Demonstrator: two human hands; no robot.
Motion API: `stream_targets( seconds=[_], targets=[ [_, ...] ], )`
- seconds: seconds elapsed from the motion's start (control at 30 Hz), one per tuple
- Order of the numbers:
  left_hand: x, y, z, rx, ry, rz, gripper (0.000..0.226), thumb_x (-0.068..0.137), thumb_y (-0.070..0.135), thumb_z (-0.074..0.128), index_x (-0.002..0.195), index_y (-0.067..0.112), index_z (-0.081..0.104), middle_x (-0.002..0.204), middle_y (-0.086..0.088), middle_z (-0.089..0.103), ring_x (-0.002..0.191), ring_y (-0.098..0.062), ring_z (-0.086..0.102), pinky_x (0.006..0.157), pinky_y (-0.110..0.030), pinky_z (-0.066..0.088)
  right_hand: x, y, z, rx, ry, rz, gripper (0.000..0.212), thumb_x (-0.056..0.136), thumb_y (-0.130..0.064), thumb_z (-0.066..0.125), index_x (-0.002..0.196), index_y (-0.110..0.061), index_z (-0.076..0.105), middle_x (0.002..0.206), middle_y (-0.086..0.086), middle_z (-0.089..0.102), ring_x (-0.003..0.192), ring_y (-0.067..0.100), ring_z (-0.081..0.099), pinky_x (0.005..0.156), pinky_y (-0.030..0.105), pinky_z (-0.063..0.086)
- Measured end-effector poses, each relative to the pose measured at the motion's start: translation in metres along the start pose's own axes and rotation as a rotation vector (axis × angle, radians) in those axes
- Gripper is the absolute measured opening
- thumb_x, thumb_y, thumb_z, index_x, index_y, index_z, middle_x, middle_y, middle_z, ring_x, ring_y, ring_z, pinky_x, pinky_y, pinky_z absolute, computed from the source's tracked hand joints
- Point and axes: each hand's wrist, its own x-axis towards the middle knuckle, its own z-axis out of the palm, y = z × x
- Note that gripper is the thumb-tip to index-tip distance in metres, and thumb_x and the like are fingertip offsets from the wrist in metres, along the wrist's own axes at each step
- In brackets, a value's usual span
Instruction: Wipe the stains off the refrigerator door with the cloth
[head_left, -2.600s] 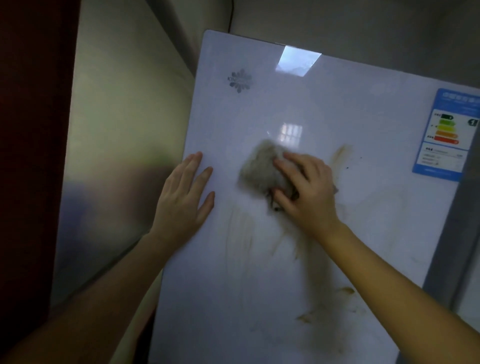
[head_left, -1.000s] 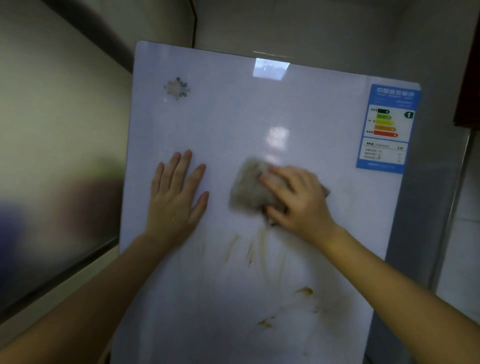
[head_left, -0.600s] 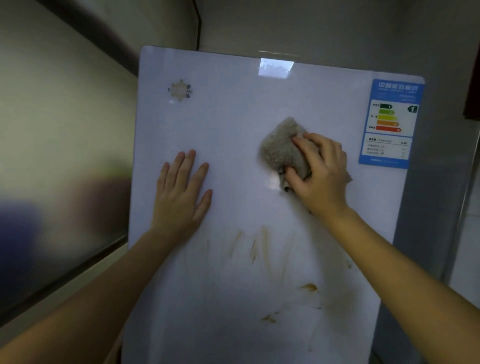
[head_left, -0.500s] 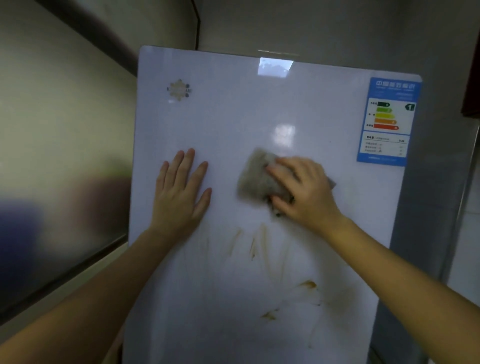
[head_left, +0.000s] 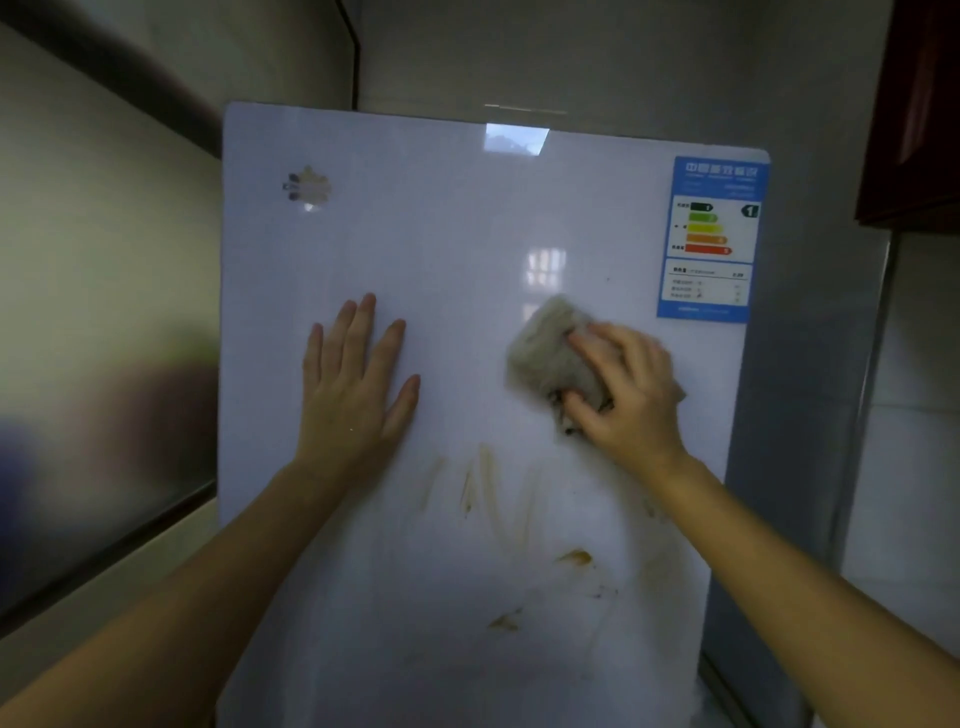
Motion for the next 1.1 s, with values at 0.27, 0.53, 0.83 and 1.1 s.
stream_targets(
  seconds=[0.27,0.53,0.83,1.1],
  targets=[
    [0.003,0.044,0.021,-0.006,-0.019,0.043,0.060,0.100,0.047,0.041,0.151,0.015,0.043,0.165,-0.017,0.027,0.154,-0.036,0.024,0.125,-0.057,0.018,-0.025,0.043,-0.033,-0.063,-0.027,-0.020,0.060,0.088,-0.037,0.071,0.142,-0.013,0.058,0.138,0.013,0.056,0.124,0.033,0.053,0.104,0.046,0.043],
    [0.001,0.046,0.025,-0.009,-0.051,0.009,0.062,0.101,0.048,0.039,0.155,0.016,0.036,0.168,-0.014,0.018,0.157,-0.033,0.013,0.128,-0.056,0.010,-0.039,0.044,-0.034,-0.051,0.011,0.065,0.059,0.089,-0.038,0.068,0.141,-0.011,0.058,0.138,0.014,0.055,0.124,0.031,0.051,0.104,0.044,0.041],
    [0.000,0.050,0.022,-0.025,-0.045,-0.014,0.063,0.100,0.048,0.039,0.154,0.015,0.038,0.168,-0.014,0.020,0.157,-0.032,0.014,0.128,-0.054,0.010,-0.032,0.067,-0.050,-0.043,0.202,0.307,0.060,0.084,-0.031,0.076,0.141,-0.017,0.060,0.135,0.010,0.054,0.122,0.031,0.050,0.103,0.042,0.038],
    [0.001,0.050,0.023,-0.017,-0.032,-0.014,0.065,0.099,0.049,0.038,0.153,0.014,0.040,0.167,-0.015,0.022,0.157,-0.033,0.016,0.127,-0.055,0.013,-0.029,0.062,-0.047,-0.022,0.201,0.238,0.063,0.085,-0.013,0.072,0.145,-0.020,0.054,0.144,0.008,0.046,0.130,0.031,0.046,0.107,0.053,0.040]
  ],
)
